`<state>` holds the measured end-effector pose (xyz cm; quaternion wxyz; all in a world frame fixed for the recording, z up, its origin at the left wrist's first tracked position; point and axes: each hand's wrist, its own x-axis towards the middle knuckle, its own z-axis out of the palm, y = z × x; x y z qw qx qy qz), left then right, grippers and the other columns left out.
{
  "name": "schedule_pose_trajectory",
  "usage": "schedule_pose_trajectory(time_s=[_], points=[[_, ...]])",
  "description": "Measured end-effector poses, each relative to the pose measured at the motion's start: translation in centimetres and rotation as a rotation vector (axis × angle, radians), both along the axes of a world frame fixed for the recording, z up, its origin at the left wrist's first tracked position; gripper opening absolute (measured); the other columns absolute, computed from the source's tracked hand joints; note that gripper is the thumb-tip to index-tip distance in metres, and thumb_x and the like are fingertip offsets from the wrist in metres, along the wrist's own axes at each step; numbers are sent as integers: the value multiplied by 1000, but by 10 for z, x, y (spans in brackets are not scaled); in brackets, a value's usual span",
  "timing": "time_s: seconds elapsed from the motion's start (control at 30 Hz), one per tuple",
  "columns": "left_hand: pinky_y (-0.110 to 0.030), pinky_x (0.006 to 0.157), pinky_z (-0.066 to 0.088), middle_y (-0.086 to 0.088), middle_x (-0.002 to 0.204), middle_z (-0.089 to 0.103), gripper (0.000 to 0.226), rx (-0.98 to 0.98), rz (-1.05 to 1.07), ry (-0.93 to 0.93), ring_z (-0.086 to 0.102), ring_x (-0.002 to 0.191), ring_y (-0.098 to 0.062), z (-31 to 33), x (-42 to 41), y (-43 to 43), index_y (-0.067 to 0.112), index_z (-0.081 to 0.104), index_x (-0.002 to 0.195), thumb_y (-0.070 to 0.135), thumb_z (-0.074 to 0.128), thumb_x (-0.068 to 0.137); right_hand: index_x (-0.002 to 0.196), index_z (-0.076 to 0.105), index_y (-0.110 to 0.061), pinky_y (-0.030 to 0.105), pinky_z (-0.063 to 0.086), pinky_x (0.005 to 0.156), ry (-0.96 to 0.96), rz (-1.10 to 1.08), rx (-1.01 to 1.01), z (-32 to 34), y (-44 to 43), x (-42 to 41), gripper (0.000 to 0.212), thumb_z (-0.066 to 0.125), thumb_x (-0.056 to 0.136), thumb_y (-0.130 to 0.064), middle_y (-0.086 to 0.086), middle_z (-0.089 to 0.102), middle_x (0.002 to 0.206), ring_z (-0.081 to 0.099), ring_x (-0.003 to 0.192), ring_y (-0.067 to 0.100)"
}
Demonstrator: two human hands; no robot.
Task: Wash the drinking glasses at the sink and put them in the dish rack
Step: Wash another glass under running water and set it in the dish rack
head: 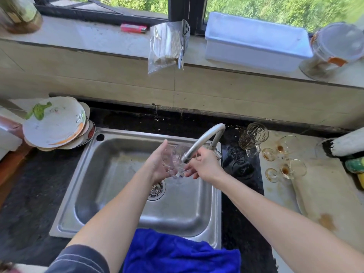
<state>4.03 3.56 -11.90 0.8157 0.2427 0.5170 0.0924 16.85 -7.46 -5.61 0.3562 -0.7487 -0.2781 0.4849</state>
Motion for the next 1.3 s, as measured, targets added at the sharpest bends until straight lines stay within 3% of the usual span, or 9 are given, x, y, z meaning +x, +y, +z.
schedule_pose_trajectory(time_s=[0.13,0.27,0.4,0.5,0.67,0.8,0.97,1.13,1.3], points=[[-31,64,44,-4,83,65,31,29,125,72,62,73,-28,-5,8,4,17,57,94,44,65,82,106,65,-14,30,50,75,-495,181,126,-9,-22,4,17,57,92,-18,-4,66,91,61,84,11],[-28,59,41,-1,66,61,19,30,164,16,57,58,-21,-5,4,9,18,55,79,35,60,86,113,66,-10,30,54,81,-984,481,418,-21,-43,2,32,65,80,-12,2,65,110,57,108,17],[-30,59,46,-3,85,59,18,46,122,-25,59,62,-18,4,11,4,17,56,83,34,60,87,141,46,-17,37,44,102,-959,735,129,-24,-14,-13,54,57,88,-22,4,46,142,34,134,25],[-35,67,45,-6,93,60,21,106,192,45,58,71,-22,-1,-1,15,15,57,88,35,64,83,149,31,-23,40,49,93,-923,807,116,-24,-13,-12,59,50,93,-23,2,45,144,36,131,24],[-29,61,44,-4,78,63,20,72,190,93,59,61,-19,-5,-1,8,17,61,87,36,65,82,125,61,-14,44,57,75,-1133,768,127,-27,-14,-15,57,75,70,-20,5,65,124,49,117,36],[-28,61,43,-2,76,61,18,42,232,122,57,64,-19,-1,3,8,19,57,83,34,67,81,132,56,-15,46,51,90,-1172,760,185,-23,-18,-17,59,70,75,-21,4,62,128,45,125,41],[-28,61,45,-2,76,63,26,49,174,151,58,63,-19,-7,-2,11,18,60,90,38,69,77,130,56,-9,39,52,79,-1099,825,245,-16,-26,-10,59,71,74,-16,5,68,110,56,110,27],[-29,61,43,-2,77,60,22,68,77,151,57,64,-20,-4,3,7,20,59,75,40,68,79,135,45,-11,43,36,99,-1047,923,210,-16,-15,-11,52,55,84,-16,5,62,123,53,114,25],[-26,57,38,0,64,63,22,58,51,162,54,55,-17,-4,2,6,20,61,80,41,67,78,135,49,-3,45,47,87,-1048,947,221,-19,-9,-13,53,55,83,-5,14,57,134,55,119,33]])
